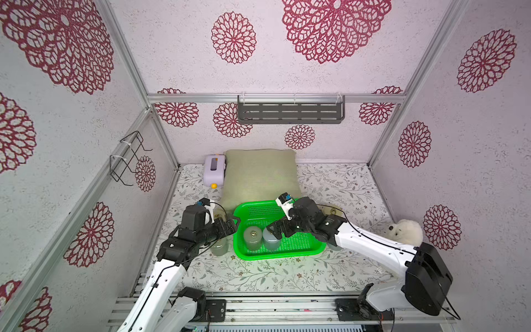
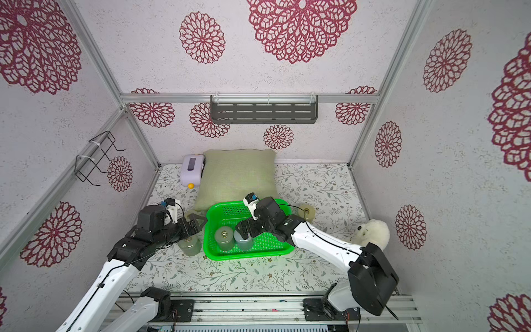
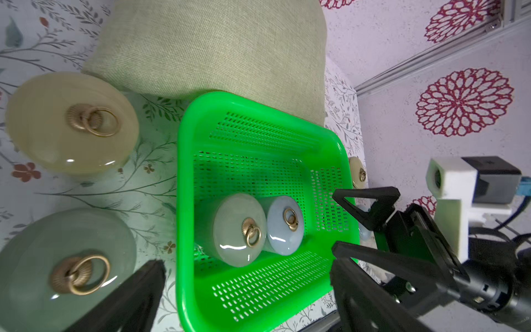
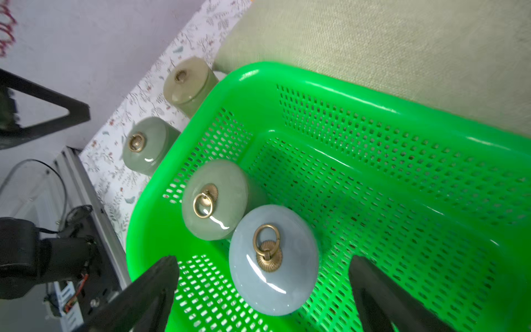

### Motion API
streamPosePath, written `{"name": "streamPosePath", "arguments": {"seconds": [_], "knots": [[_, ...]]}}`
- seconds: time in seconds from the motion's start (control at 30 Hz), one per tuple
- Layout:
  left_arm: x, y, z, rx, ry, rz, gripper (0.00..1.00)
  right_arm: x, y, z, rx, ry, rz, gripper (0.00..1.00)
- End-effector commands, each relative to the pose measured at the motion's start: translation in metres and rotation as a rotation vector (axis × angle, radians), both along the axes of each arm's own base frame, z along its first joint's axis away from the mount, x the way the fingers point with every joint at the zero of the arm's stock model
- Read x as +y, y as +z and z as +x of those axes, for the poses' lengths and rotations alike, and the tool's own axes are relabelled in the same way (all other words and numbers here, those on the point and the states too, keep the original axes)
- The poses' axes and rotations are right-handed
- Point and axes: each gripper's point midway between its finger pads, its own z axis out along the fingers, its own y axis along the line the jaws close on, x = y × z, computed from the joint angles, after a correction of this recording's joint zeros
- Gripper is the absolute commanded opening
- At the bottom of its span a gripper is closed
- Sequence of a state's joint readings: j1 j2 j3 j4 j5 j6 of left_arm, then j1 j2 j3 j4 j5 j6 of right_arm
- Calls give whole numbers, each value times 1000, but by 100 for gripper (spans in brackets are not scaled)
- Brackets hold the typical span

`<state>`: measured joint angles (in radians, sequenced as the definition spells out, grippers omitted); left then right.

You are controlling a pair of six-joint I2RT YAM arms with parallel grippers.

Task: Take the tea canister out of the basket
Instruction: Pick up the tea canister from the basket.

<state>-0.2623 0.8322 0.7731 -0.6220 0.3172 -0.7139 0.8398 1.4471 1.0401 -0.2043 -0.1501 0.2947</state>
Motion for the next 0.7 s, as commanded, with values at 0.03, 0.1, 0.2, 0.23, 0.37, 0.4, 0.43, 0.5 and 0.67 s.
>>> {"name": "streamPosePath", "arguments": {"seconds": [0.03, 0.1, 0.2, 0.23, 0.37, 0.4, 0.43, 0.5, 0.67], "knots": [[-19, 13, -1, -81, -49, -39, 97, -16, -26, -2, 40, -5, -220, 99], [-25, 6, -5, -66, -69, -32, 97, -15, -35, -3, 62, 1, -273, 99], [-26, 3, -11, -61, -70, -12, 97, -12, -43, -3, 76, 11, -335, 99], [-25, 2, -12, -63, -62, -4, 97, -12, -45, -2, 82, 12, -352, 99], [-18, 0, -17, -81, -31, 4, 97, -5, -56, -6, 115, 38, -410, 99], [-16, 0, -18, -86, -24, 3, 97, -4, -59, -8, 121, 46, -423, 99], [-15, -1, -19, -90, -20, 2, 97, -2, -61, -9, 127, 51, -431, 99], [-12, 2, -21, -105, -9, 1, 97, 1, -66, -12, 140, 63, -450, 99], [-9, 8, -22, -137, 7, -1, 97, 9, -82, -19, 163, 94, -485, 99]]}}
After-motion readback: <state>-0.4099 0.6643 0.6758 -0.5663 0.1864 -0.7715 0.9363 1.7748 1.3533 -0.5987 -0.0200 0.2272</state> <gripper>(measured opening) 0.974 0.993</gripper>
